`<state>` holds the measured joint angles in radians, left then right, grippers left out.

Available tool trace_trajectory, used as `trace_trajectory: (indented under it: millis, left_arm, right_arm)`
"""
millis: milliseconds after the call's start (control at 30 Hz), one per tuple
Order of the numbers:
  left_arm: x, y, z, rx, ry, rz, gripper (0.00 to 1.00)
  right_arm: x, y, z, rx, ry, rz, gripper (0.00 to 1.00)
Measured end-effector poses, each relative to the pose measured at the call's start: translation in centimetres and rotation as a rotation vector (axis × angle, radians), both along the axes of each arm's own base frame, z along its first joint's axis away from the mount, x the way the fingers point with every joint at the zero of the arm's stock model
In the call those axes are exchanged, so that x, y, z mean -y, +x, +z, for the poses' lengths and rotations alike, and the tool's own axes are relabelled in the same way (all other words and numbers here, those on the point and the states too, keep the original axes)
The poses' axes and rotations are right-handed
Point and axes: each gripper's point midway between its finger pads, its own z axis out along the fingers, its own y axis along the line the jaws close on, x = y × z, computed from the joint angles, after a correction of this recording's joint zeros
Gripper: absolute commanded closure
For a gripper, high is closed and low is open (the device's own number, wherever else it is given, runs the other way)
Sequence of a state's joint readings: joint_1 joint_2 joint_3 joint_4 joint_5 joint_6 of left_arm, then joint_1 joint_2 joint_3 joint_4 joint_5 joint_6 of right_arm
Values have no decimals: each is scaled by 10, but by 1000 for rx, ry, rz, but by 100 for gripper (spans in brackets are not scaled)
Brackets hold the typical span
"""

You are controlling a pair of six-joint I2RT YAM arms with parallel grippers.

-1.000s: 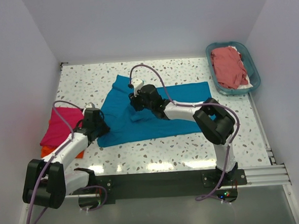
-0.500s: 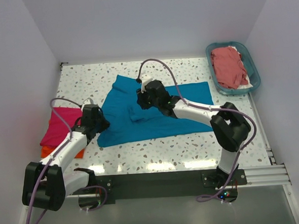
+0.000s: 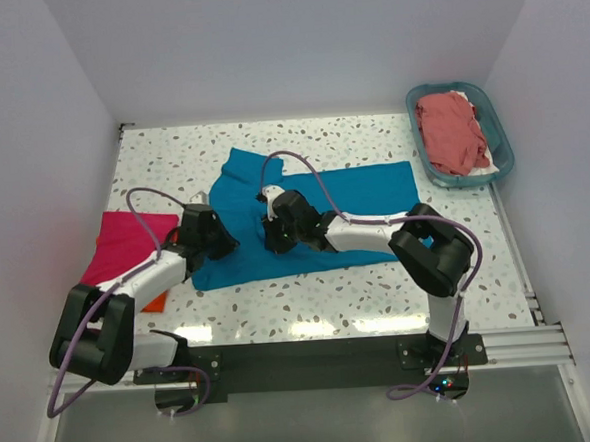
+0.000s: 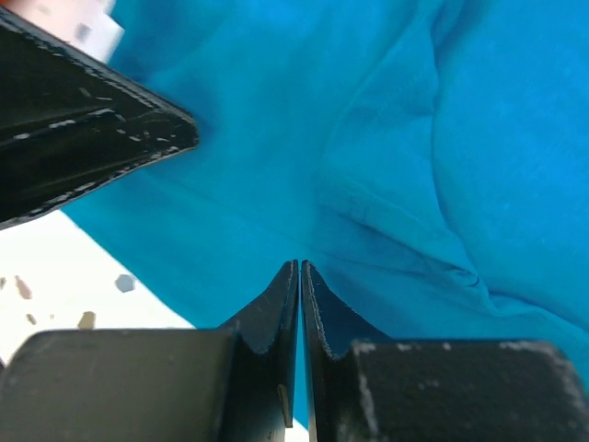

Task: Fold and stack the t-shirts
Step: Fold the tshirt

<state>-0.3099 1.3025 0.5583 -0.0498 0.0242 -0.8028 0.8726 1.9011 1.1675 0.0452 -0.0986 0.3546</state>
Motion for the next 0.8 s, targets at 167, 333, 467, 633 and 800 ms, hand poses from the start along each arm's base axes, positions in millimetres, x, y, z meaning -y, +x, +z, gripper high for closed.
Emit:
trace_trajectory:
  millis: [167, 333, 467, 633, 800]
  left_arm:
    - [-3, -3, -19, -59, 19, 35, 100]
    - [-16, -10, -28, -102, 66, 89, 100]
    - [-23, -15, -34, -126, 97, 111, 100]
    - [-26, -16, -34, -123, 108, 119, 100]
    - [-30, -21, -33, -130, 123, 126, 100]
  right_arm:
    - [2, 2, -24, -40, -51, -14, 92]
    - [2, 23, -27, -23, -69, -70, 91]
    - [18, 58, -17, -6, -47, -174, 91]
    - [54, 94, -17, -14, -42, -310, 90]
    - [69, 85, -32, -27, -58, -365, 84]
